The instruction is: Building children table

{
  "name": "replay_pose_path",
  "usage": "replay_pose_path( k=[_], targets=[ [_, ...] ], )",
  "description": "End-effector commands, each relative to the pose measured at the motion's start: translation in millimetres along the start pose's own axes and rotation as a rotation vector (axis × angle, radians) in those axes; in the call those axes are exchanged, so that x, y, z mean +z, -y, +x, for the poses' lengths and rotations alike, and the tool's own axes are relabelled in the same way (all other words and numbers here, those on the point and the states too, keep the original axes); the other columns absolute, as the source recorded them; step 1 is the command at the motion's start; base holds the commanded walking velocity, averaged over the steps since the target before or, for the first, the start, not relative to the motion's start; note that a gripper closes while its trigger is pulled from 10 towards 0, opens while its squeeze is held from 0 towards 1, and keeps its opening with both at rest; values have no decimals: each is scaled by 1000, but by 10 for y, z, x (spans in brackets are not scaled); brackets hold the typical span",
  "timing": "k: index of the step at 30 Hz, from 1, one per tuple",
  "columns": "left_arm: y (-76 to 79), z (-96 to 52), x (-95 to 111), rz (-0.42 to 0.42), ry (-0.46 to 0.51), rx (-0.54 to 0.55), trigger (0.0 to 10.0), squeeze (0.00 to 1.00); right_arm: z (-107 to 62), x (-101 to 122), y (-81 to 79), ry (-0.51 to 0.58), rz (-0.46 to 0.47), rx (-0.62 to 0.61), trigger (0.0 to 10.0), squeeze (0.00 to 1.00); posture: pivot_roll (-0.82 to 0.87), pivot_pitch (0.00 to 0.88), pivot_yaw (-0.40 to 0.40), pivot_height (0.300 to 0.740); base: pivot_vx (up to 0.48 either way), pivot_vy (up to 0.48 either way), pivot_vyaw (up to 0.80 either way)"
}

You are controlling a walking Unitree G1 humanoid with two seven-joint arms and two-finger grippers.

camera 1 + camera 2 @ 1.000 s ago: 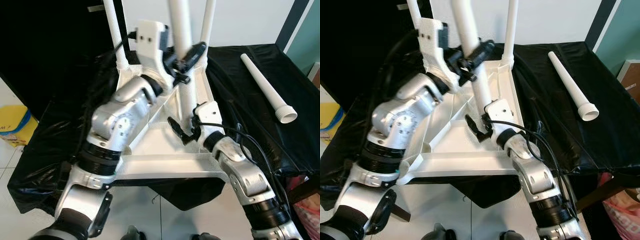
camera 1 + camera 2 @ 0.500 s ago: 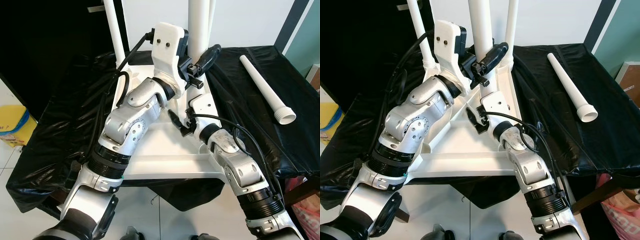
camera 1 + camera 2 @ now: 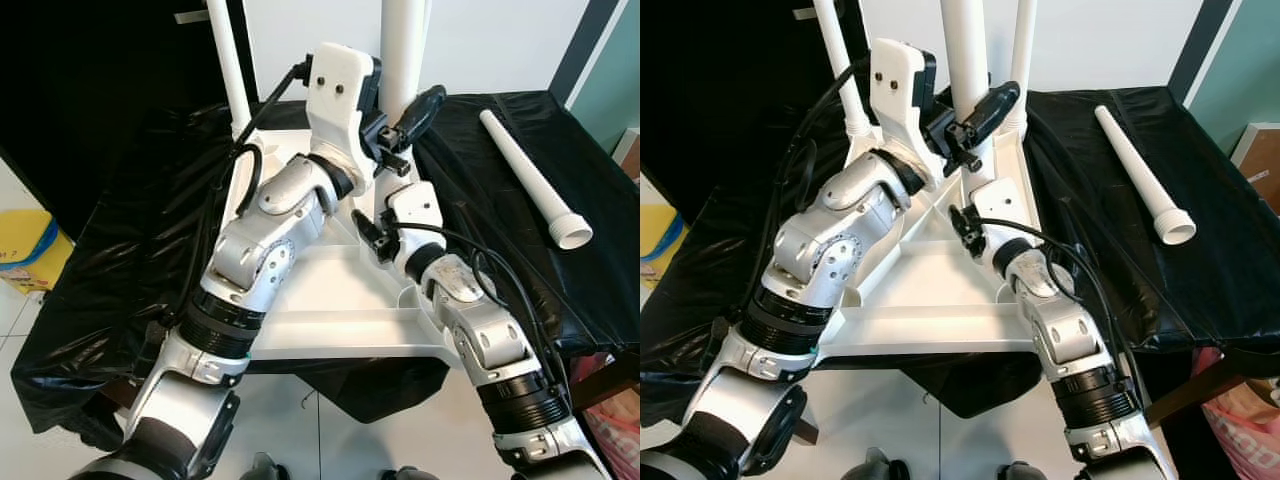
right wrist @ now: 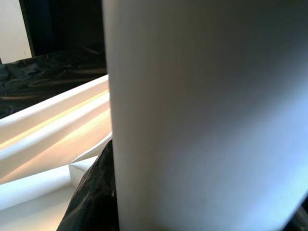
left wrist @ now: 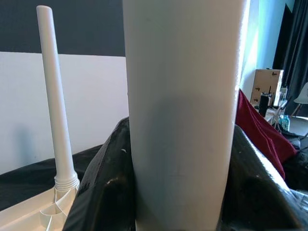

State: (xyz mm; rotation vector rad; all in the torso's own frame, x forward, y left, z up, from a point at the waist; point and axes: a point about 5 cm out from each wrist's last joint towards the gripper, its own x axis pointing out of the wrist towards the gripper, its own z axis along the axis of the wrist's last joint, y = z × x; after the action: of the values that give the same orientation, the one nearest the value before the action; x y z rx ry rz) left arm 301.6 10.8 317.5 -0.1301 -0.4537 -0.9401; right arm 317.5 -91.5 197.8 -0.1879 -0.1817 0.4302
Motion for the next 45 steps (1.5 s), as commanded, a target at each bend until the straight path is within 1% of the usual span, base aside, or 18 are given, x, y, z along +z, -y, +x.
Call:
replay_pose_path(
  k=[1, 2, 3, 8, 15, 16, 17, 19, 20, 21, 23, 24, 30, 35, 38, 39, 42, 45],
  targets=[
    [87, 4, 7, 0, 21, -121, 10000, 0, 2, -33, -24, -15, 37, -11, 8078, 0, -100, 51, 6, 740, 0, 0, 0],
    [87, 4, 7, 0, 21, -121, 10000, 0, 2, -33, -24, -15, 37, -11, 8078, 0, -100, 51, 6, 740, 0, 0, 0],
    [95, -9, -12, -27, 24, -131, 10000, 1000, 7, -27, -18, -14, 72, -33, 10000, 0, -111, 40, 11, 740, 0, 0, 0],
    [107, -35, -36, -63, 30, -149, 10000, 1000, 22, -13, -21, -9, 122, -61, 10000, 0, -117, 29, 14, 740, 0, 0, 0],
    [103, -30, -38, -56, 30, -145, 10000, 1000, 25, -10, -18, -8, 133, -72, 10000, 0, -119, 25, 15, 740, 0, 0, 0],
    [100, -27, -40, -55, 30, -141, 10000, 1000, 25, -11, -17, -8, 135, -77, 10000, 0, -119, 25, 15, 740, 0, 0, 0],
    [76, -17, -36, -44, 35, -118, 10000, 1000, 25, -22, -9, -12, 135, -90, 10000, 0, -130, 8, 25, 740, 0, 0, 0],
    [31, 3, -29, -36, 44, -75, 10000, 1000, 18, -40, 14, -18, 139, -118, 10000, 0, -132, 4, 26, 740, 0, 0, 0],
    [0, 4, -17, -30, 60, -45, 10000, 0, 3, -55, 41, -21, 140, -140, 10000, 0, -147, 0, 32, 740, 0, 0, 0],
    [-18, 2, -10, -28, 70, -28, 10000, 0, -8, -64, 59, -23, 141, -155, 10000, 0, -147, 0, 32, 740, 0, 0, 0],
    [-108, -21, -6, -10, 98, 64, 10000, 0, -70, -102, 153, -33, 152, -217, 10000, 0, -160, 0, 32, 740, 0, 0, 0],
    [-125, -33, -15, -7, 98, 79, 10000, 0, -84, -109, 171, -34, 153, -228, 10000, 0, -161, 0, 31, 740, 0, 0, 0],
    [-157, -101, -95, -4, 74, 112, 10000, 0, -120, -130, 206, -41, 150, -252, 10000, 0, -159, 0, 28, 740, 0, 0, 0],
    [-148, -183, -214, 14, 33, 139, 10000, 0, -151, -143, 234, -31, 141, -297, 10000, 0, -147, 16, 27, 740, 0, 0, 0],
    [-146, -193, -228, 18, 30, 142, 10000, 0, -156, -146, 237, -29, 141, -304, 10000, 0, -147, 16, 27, 740, 0, 0, 0],
    [-147, -221, -267, 28, 14, 148, 10000, 0, -170, -141, 241, -15, 147, -321, 10000, 0, -137, 33, 29, 740, 0, 0, 0],
    [-143, -261, -323, 38, -9, 153, 10000, 0, -191, -131, 246, 5, 150, -340, 10000, 0, -135, 37, 31, 740, 0, 0, 0],
    [-120, -361, -456, 56, -64, 152, 10000, 0, -253, -120, 255, 42, 149, -374, 10000, 0, -131, 55, 37, 740, 0, 0, 0]
  ],
)
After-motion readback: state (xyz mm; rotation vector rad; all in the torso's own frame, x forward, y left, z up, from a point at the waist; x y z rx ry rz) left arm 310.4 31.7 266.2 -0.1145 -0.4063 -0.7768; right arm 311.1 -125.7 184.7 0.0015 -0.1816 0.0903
